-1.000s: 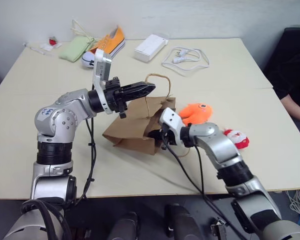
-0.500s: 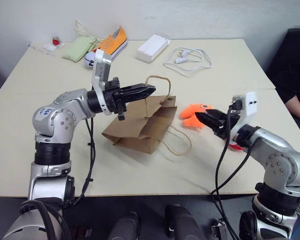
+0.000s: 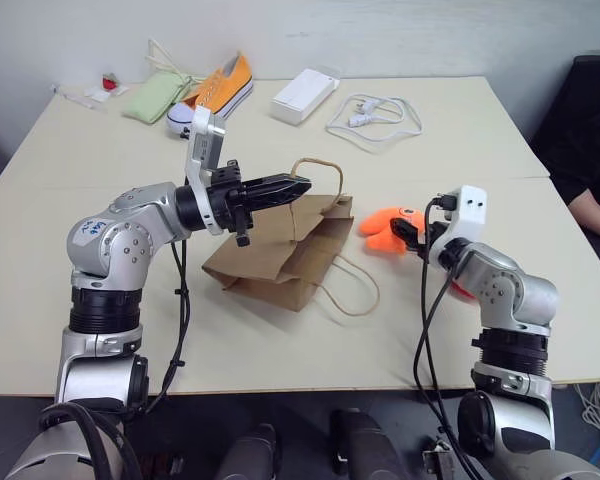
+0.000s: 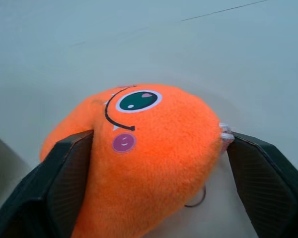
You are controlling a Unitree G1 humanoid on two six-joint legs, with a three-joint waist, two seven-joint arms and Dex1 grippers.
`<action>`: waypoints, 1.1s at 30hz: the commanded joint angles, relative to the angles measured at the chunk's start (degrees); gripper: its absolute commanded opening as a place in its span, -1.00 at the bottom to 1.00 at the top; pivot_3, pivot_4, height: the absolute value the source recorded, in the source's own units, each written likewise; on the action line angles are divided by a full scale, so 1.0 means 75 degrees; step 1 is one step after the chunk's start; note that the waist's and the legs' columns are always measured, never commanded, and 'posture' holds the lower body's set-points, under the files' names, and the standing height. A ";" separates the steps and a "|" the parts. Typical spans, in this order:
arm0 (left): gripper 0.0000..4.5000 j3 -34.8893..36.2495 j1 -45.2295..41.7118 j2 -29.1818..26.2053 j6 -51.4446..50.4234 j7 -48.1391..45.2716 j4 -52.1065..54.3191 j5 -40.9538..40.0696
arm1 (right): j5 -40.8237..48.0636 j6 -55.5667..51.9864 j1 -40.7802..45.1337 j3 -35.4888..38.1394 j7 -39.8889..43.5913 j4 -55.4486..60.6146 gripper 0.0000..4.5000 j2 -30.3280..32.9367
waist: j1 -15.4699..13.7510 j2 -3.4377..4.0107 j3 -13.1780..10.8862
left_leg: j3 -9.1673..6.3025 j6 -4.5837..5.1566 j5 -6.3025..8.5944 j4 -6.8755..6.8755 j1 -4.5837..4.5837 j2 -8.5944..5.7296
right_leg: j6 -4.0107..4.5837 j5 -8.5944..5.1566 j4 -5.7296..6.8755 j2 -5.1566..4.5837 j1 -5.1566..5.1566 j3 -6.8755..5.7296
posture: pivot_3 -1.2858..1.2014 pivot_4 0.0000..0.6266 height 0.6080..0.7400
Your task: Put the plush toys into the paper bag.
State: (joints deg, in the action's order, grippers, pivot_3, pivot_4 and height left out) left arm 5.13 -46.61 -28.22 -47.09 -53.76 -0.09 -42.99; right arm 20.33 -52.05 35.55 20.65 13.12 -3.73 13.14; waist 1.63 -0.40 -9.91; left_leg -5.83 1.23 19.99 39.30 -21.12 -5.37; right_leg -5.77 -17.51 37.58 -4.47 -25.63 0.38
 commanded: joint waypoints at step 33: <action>-1.00 -0.0155 -0.0462 0.0031 0.0403 -0.0291 -0.0184 0.0211 | 0.1055 0.0460 0.1500 -0.2761 0.0561 -0.0495 -0.58 -0.1688 | 0.0035 0.0002 -0.0001 | -0.0005 -0.0001 -0.0004 -0.0013 0.0000 0.0000 | 0.0000 0.0000 -0.0010 0.0001 -0.0006 -0.0007 | 0.03 -0.52 1.00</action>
State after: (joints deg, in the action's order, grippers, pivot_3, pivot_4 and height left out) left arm 3.36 -48.83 -27.92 -45.38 -55.62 -2.68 -41.34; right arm 28.64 -51.22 45.76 -0.30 17.51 -6.84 1.42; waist 1.89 -0.38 -9.91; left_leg -5.87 1.22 19.96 39.20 -21.13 -5.37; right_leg -5.76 -17.51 37.51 -4.47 -25.68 0.32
